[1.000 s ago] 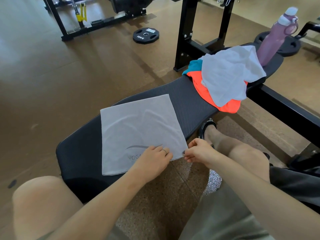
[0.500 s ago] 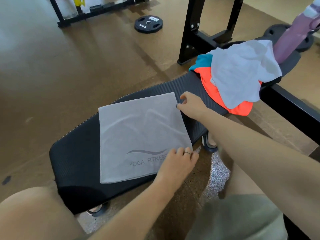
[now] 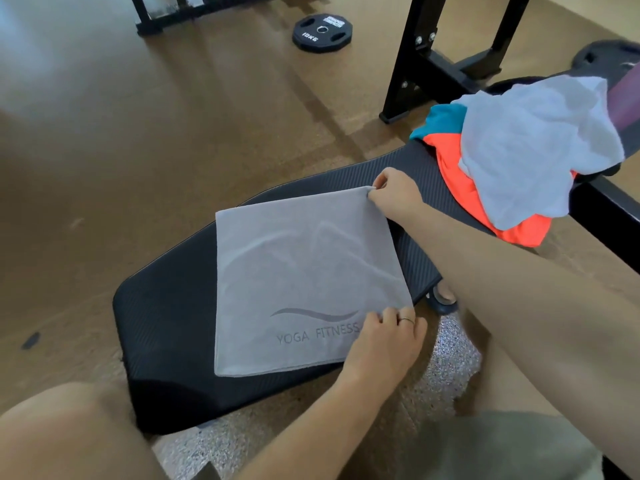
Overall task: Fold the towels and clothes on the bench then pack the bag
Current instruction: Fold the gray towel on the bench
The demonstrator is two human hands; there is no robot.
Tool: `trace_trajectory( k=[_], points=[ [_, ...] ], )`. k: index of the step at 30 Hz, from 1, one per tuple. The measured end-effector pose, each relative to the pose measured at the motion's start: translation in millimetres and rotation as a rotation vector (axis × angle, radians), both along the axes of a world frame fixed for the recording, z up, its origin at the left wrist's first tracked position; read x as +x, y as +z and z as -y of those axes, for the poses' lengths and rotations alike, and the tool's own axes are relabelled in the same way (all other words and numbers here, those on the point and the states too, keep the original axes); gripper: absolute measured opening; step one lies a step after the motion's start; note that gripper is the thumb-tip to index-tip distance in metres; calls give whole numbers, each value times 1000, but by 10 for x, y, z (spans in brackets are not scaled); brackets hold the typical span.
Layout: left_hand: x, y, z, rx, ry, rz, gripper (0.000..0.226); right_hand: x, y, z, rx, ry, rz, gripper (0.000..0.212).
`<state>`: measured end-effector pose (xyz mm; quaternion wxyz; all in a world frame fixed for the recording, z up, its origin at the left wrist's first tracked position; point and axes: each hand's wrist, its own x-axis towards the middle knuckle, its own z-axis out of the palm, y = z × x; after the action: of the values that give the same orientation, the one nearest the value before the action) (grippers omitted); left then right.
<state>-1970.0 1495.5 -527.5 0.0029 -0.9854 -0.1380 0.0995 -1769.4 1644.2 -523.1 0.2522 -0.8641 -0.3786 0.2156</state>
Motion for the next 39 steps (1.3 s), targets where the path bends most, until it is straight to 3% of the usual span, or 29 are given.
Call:
trace_trajectory(
  k=[3, 7, 10, 16, 22, 29, 34, 39],
  points=[
    [-96, 119, -23, -131, 86, 173, 37, -13, 97, 56, 33, -10, -36, 7],
    [-484, 481, -147, -449, 405, 398, 12, -103, 391, 125, 98, 45, -64, 12],
    [-911, 630, -297, -683, 654, 463, 16, -275, 665, 66, 168, 88, -66, 11],
    [-1723, 743, -719, -974, 942, 304, 14, -1023, 1036, -350, 200, 166, -201, 10],
    [-2159, 571, -1033, -1287, 1138, 166, 31, -1801, 805, -785, 85, 234, -192, 9],
    [-2288, 298, -1178, -1344, 1097, 144, 21, -2168, 412, -1015, -70, 301, -140, 22],
    [-2272, 329, -1286, -1011, 1021, 165, 35, -2150, 344, -1078, -80, 314, -160, 20],
    [-2276, 254, -1252, -904, 876, 123, 22, -2011, 330, -1034, -116, 523, 89, 25]
  ],
)
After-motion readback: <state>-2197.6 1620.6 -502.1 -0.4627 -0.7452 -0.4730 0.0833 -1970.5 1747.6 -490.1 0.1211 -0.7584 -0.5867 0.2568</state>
